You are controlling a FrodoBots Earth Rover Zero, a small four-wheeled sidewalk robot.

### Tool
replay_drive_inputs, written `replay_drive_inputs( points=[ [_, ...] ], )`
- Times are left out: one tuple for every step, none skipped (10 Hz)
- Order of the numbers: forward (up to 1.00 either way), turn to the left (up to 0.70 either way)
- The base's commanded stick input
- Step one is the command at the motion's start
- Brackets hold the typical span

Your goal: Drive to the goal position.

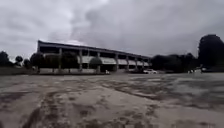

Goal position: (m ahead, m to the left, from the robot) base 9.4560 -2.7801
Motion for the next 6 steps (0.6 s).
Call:
replay_drive_inputs(
  points=[
    [0.70, 0.00],
    [0.70, 0.00],
    [0.70, 0.00],
    [0.70, 0.00],
    [0.70, 0.00],
    [0.70, 0.00]
  ],
)
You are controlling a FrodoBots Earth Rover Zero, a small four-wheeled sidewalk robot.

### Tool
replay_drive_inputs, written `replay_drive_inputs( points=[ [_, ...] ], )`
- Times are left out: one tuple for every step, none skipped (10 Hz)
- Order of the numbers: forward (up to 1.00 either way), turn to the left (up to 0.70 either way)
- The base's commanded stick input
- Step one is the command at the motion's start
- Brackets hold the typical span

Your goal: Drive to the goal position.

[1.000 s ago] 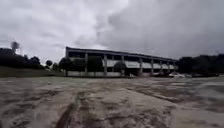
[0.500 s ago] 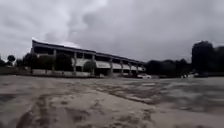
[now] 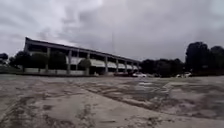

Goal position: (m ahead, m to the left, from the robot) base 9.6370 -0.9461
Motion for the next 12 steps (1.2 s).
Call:
replay_drive_inputs(
  points=[
    [0.70, 0.00],
    [0.70, 0.00],
    [0.70, 0.00],
    [0.70, 0.00],
    [0.70, 0.00],
    [0.70, 0.00],
    [0.70, 0.00],
    [0.70, 0.00],
    [0.70, 0.00],
    [0.70, 0.00],
    [0.70, 0.00],
    [0.70, 0.00]
  ],
)
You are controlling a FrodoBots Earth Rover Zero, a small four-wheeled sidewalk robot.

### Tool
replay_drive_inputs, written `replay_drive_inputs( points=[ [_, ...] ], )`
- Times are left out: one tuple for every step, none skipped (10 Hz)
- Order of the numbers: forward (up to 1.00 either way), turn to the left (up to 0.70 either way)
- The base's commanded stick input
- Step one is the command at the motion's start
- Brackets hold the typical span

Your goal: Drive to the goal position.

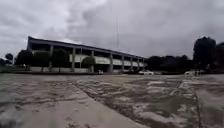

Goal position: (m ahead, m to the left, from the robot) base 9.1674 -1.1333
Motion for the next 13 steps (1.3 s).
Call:
replay_drive_inputs(
  points=[
    [0.70, 0.00],
    [0.70, 0.00],
    [0.70, 0.00],
    [0.70, 0.00],
    [0.70, 0.00],
    [0.70, 0.00],
    [0.70, 0.00],
    [0.70, 0.00],
    [0.70, 0.00],
    [0.70, 0.00],
    [0.70, 0.00],
    [0.70, 0.00],
    [0.70, 0.00]
  ],
)
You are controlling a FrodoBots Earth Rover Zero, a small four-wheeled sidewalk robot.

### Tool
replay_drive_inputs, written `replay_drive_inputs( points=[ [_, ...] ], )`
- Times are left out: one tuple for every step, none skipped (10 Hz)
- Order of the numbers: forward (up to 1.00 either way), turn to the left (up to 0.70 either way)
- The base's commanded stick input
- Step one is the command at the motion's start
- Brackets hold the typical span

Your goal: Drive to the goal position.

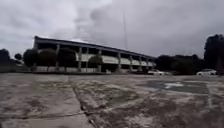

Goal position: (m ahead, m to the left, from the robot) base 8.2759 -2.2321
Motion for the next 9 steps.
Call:
replay_drive_inputs(
  points=[
    [0.70, 0.00],
    [0.70, 0.00],
    [0.70, 0.00],
    [0.70, 0.00],
    [0.70, 0.00],
    [0.70, 0.00],
    [0.70, 0.00],
    [0.70, 0.00],
    [0.70, 0.00]
  ],
)
